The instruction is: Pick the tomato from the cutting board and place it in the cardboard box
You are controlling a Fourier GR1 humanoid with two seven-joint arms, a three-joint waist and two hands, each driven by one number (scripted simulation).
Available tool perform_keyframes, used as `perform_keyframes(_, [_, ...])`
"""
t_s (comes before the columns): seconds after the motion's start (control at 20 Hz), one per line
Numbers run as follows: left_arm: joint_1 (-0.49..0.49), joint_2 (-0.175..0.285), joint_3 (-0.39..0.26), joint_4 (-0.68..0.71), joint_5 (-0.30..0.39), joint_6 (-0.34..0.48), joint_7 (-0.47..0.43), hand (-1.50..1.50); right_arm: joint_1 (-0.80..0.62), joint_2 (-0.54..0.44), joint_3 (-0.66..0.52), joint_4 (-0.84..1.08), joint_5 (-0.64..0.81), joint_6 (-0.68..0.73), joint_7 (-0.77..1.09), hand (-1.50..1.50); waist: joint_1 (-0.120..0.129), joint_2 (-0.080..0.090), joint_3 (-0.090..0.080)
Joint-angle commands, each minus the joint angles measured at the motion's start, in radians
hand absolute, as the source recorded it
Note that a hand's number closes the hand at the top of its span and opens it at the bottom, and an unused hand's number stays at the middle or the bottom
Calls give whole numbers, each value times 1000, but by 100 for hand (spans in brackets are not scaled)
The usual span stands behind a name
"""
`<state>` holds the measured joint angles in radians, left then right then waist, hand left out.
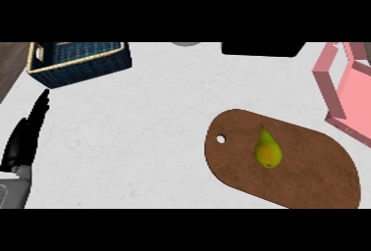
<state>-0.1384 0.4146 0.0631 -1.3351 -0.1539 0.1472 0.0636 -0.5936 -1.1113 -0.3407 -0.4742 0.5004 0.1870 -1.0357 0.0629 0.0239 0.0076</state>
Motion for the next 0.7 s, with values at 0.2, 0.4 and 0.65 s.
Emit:
perform_keyframes(0.2, [-31,-14,-15,26,-14,-3,-3,0,-184,30,72,80,-18,262,-1,150,15,0,-4])
perform_keyframes(0.4, [-14,-31,-20,33,-23,9,-31,0,-243,97,116,128,1,257,53,150,22,1,-4])
perform_keyframes(0.65, [-41,-38,-11,51,-18,9,-18,0,-357,195,160,161,27,220,132,150,14,2,-5])
